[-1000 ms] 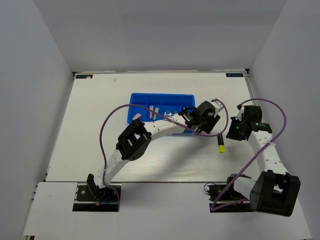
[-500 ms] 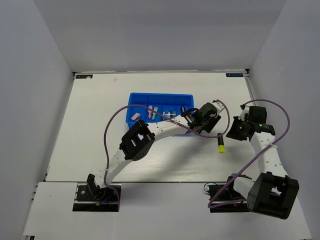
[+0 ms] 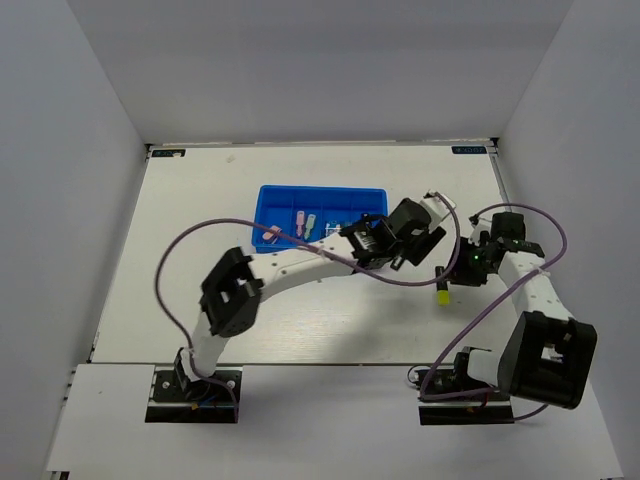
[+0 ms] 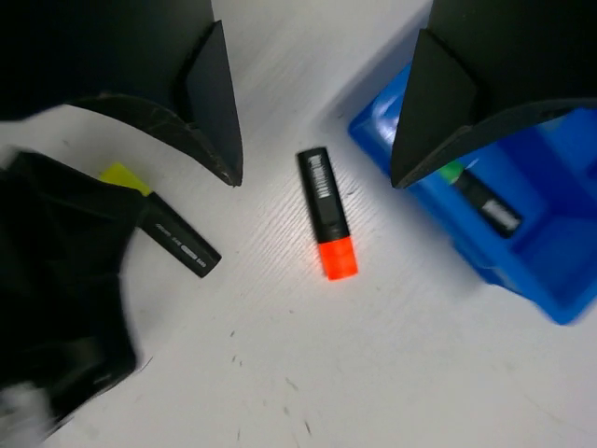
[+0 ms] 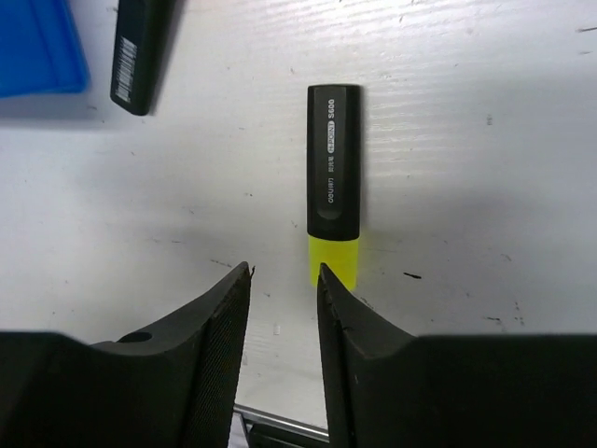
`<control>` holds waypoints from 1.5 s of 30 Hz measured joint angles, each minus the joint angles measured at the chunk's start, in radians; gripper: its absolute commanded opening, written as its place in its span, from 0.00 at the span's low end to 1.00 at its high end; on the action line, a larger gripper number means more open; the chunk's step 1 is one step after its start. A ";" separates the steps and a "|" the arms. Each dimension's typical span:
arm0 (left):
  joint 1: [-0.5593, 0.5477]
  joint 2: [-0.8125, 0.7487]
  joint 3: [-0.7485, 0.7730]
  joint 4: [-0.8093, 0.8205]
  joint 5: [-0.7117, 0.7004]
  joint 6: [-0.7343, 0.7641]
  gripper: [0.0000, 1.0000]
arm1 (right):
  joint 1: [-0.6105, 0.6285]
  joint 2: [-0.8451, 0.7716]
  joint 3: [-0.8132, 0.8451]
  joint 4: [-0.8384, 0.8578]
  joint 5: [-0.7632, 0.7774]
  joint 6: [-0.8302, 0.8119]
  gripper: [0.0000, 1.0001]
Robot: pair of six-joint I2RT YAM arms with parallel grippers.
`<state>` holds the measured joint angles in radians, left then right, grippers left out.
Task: Sort the stationery into containers
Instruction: Pick up the pen from the center of the board.
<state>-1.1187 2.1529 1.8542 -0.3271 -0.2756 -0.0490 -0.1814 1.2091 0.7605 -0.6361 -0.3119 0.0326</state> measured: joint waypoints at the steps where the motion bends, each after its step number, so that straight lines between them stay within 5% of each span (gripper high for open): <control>1: -0.007 -0.069 -0.039 0.002 -0.015 0.004 0.71 | 0.000 0.019 0.000 0.000 -0.008 -0.003 0.39; 3: -0.023 -0.212 -0.112 0.010 -0.049 0.008 0.59 | 0.006 0.063 0.002 0.005 -0.019 -0.010 0.39; 7: -0.051 -0.569 -0.365 0.052 -0.132 0.004 0.57 | 0.032 0.164 0.007 0.023 -0.008 -0.014 0.40; 12: -0.051 -1.006 -0.747 0.012 -0.251 -0.046 0.74 | 0.082 0.219 0.022 0.064 0.047 -0.036 0.42; 16: -0.047 -1.252 -0.998 -0.112 -0.323 -0.129 0.75 | 0.122 0.240 0.022 0.093 0.122 -0.051 0.43; 34: -0.047 -1.572 -1.201 -0.403 -0.365 -0.331 0.78 | 0.262 0.296 0.035 0.118 0.357 -0.061 0.43; 38: -0.047 -1.618 -1.220 -0.441 -0.373 -0.351 0.78 | 0.301 0.311 0.048 0.121 0.401 -0.067 0.24; 40: -0.047 -1.646 -1.233 -0.460 -0.375 -0.357 0.78 | 0.310 0.315 0.052 0.122 0.414 -0.065 0.04; 45: -0.047 -1.684 -1.242 -0.483 -0.380 -0.367 0.78 | 0.314 0.315 0.056 0.117 0.412 -0.067 0.00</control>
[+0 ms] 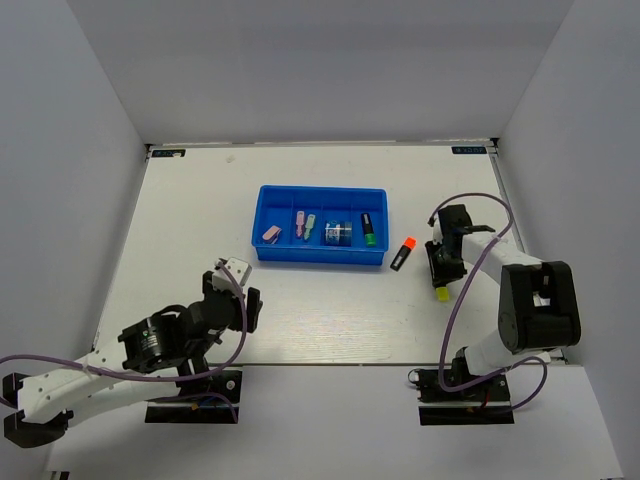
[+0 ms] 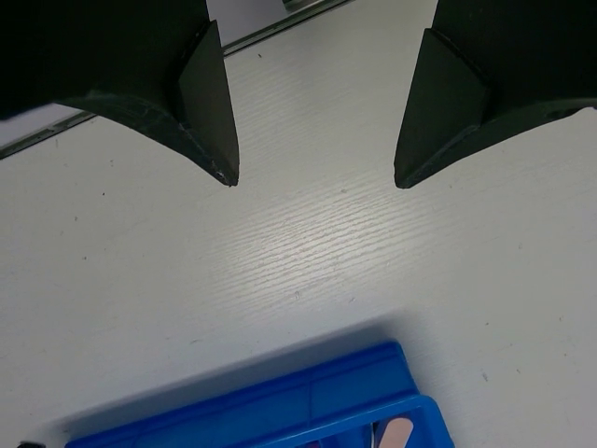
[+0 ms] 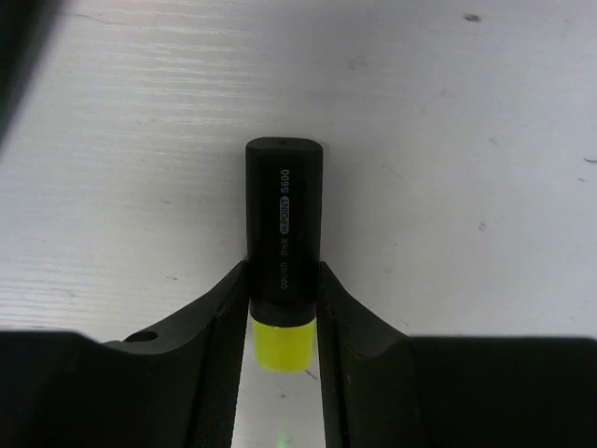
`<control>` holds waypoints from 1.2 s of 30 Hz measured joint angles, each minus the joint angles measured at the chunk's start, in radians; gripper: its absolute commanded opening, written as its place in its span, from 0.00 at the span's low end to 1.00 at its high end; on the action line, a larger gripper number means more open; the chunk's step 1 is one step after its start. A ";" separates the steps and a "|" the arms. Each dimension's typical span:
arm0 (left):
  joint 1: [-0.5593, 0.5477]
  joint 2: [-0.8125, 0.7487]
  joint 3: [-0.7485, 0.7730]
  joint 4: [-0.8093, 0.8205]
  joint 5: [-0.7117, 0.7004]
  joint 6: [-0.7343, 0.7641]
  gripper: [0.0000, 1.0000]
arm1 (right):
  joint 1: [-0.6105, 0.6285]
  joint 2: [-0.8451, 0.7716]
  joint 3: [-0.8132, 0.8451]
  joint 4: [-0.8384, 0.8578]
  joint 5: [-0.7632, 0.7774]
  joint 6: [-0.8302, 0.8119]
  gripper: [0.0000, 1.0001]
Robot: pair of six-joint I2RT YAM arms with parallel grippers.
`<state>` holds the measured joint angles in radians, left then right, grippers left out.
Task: Sort the stationery into containers
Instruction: Pick up the pen from the center of the board, then place the pen in the storage box.
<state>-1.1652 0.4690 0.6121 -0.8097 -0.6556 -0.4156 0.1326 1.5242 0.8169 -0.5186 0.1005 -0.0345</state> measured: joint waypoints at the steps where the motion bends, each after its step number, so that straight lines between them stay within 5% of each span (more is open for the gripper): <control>1: 0.000 -0.002 0.000 0.000 0.000 -0.001 0.78 | 0.000 -0.002 0.002 -0.003 -0.011 -0.002 0.00; 6: 0.000 0.000 -0.005 -0.005 0.002 -0.004 0.78 | 0.004 -0.024 0.051 -0.079 -0.184 -0.006 0.00; 13: 0.000 0.014 -0.014 -0.006 0.009 -0.001 0.78 | 0.063 -0.025 0.423 -0.129 -0.423 0.091 0.00; 23: 0.000 0.026 -0.017 -0.007 0.010 0.000 0.78 | 0.199 0.305 0.755 -0.095 -0.457 0.296 0.00; 26: 0.000 0.035 -0.017 -0.014 0.010 -0.001 0.78 | 0.243 0.384 0.794 -0.101 -0.404 0.308 0.13; 29: 0.000 0.034 -0.017 -0.027 0.009 -0.001 0.79 | 0.270 0.419 0.820 -0.116 -0.359 0.307 0.42; 36: 0.000 0.031 -0.017 -0.038 0.008 0.000 0.79 | 0.271 0.416 0.844 -0.126 -0.303 0.289 0.50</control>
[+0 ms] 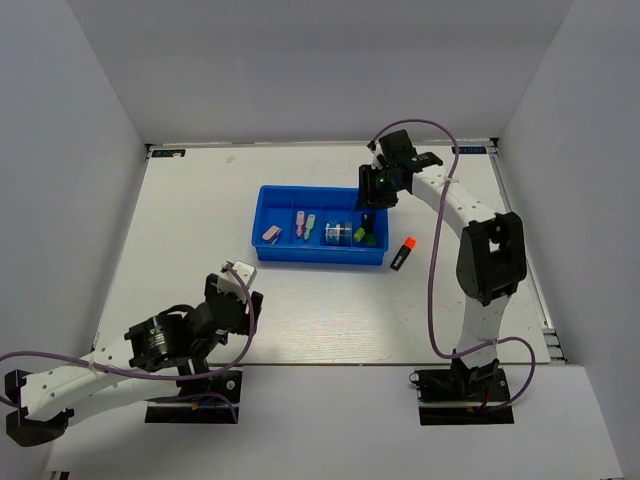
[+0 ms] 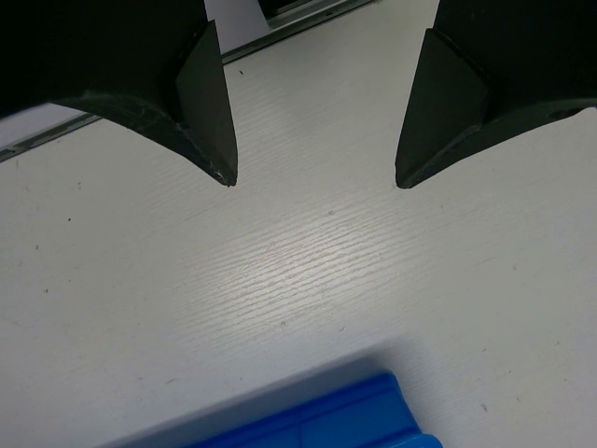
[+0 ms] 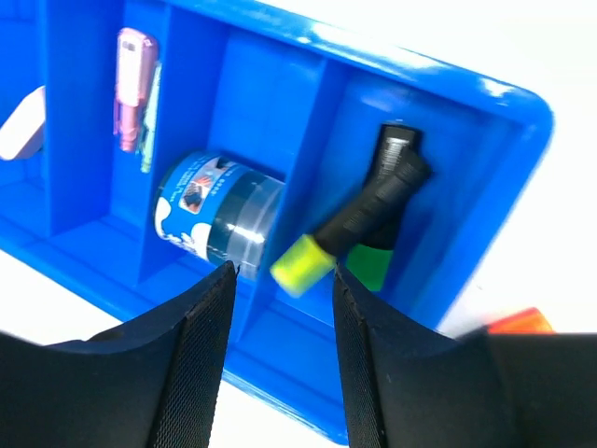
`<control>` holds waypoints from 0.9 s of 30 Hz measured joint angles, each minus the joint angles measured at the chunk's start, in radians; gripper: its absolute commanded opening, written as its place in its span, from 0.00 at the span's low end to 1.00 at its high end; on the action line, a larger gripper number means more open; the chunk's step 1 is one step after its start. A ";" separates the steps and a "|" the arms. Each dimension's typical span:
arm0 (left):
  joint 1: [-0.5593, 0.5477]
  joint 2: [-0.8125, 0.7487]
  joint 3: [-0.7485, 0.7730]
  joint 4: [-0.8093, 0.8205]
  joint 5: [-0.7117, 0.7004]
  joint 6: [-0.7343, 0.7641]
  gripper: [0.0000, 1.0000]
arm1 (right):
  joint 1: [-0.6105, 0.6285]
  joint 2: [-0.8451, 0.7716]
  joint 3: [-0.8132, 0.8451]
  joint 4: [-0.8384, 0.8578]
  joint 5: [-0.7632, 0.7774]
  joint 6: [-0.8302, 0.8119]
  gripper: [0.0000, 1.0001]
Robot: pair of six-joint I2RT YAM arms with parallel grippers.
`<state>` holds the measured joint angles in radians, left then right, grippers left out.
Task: Sort the stationery into containers
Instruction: Place the pen in the storage box, then pick up the pen from the center of the board.
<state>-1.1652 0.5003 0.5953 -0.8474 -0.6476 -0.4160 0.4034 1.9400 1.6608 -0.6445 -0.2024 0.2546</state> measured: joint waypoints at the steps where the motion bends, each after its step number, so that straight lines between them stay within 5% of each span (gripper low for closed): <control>1: 0.000 0.000 0.000 -0.001 0.000 0.000 0.79 | -0.001 -0.002 0.000 -0.002 0.011 0.000 0.50; 3: 0.000 0.000 0.000 -0.005 0.000 0.000 0.79 | -0.003 -0.009 0.000 -0.010 0.022 0.000 0.50; 7: 0.000 -0.012 0.000 -0.011 0.000 0.000 0.79 | -0.005 -0.041 -0.014 -0.020 0.029 -0.050 0.35; 10: 0.000 -0.033 0.000 -0.017 0.000 0.000 0.79 | -0.015 -0.146 -0.119 0.020 0.022 -0.236 0.26; 18: 0.000 -0.089 0.000 -0.045 -0.005 0.000 0.79 | -0.146 -0.538 -0.453 0.052 -0.168 -1.054 0.44; 20: 0.000 -0.090 0.000 -0.051 -0.008 0.000 0.79 | -0.170 -0.507 -0.415 0.039 -0.151 -1.079 0.16; 22: 0.000 -0.090 0.000 -0.055 -0.008 0.000 0.79 | -0.176 -0.403 -0.302 0.003 -0.048 -0.976 0.08; 25: 0.000 -0.089 0.000 -0.061 -0.008 0.000 0.79 | -0.187 -0.180 -0.004 -0.114 0.064 -0.739 0.41; 27: 0.000 -0.087 0.000 -0.060 -0.008 0.000 0.79 | -0.194 -0.135 0.034 -0.117 0.081 -0.605 0.57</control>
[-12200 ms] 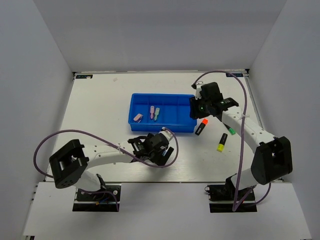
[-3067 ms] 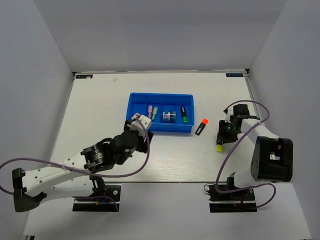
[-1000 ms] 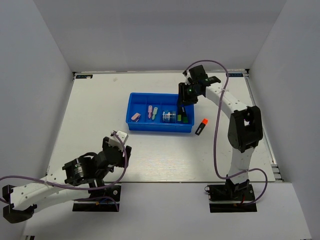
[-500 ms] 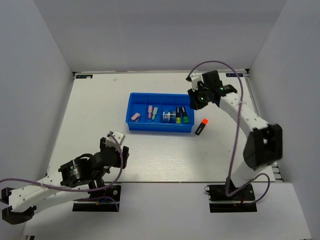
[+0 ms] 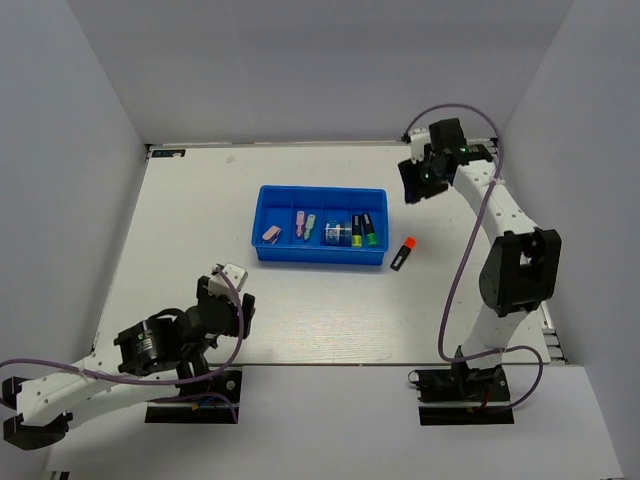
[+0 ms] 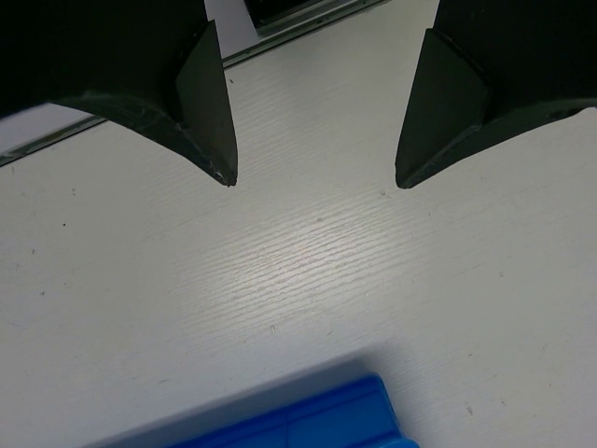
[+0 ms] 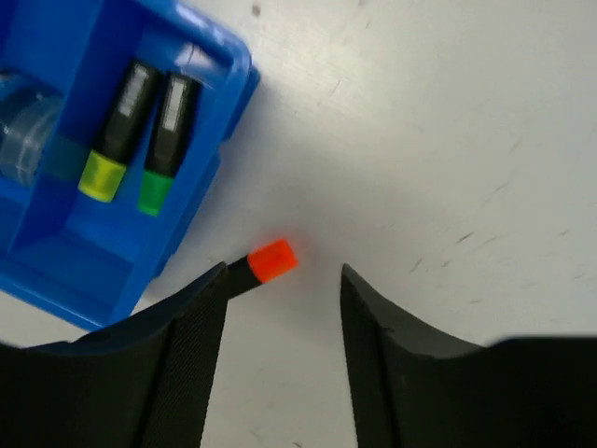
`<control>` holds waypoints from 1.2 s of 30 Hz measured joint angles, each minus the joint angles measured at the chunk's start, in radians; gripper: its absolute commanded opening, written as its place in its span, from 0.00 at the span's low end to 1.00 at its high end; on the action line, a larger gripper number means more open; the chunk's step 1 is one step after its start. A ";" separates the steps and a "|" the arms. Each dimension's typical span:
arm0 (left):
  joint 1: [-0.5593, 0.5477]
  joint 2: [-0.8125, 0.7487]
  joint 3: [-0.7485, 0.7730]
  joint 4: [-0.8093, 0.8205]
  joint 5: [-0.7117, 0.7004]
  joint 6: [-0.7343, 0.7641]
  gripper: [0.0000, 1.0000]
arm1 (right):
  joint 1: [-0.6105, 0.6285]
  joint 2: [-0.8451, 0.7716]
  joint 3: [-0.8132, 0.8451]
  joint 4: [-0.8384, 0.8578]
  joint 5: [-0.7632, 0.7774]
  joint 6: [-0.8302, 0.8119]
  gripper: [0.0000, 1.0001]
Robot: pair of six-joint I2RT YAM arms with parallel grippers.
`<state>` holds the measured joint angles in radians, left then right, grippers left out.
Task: Sort the stationery into containers
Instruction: Pick up the pen from the center of the board.
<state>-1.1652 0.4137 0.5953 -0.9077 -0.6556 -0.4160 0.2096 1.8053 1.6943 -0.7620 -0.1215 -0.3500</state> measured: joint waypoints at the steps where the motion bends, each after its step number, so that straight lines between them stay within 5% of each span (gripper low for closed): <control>1: 0.000 0.003 0.000 0.000 0.000 0.000 0.79 | -0.004 -0.002 -0.029 -0.010 0.002 0.076 0.63; 4: 0.000 0.017 0.000 -0.001 0.001 0.000 0.79 | -0.006 -0.045 -0.209 -0.016 -0.009 0.270 0.74; 14: 0.000 0.013 0.000 -0.001 0.001 0.000 0.79 | 0.002 -0.118 -0.492 0.046 0.008 0.652 0.70; 30: 0.000 0.013 0.000 -0.005 0.001 0.000 0.79 | 0.017 0.029 -0.507 0.196 0.112 0.853 0.62; 36: 0.000 0.012 0.000 -0.005 0.001 0.000 0.79 | 0.027 0.036 -0.503 0.209 0.166 0.866 0.44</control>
<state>-1.1652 0.4259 0.5953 -0.9131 -0.6544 -0.4164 0.2371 1.8412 1.1912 -0.5526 0.0441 0.5159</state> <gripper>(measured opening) 0.788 0.494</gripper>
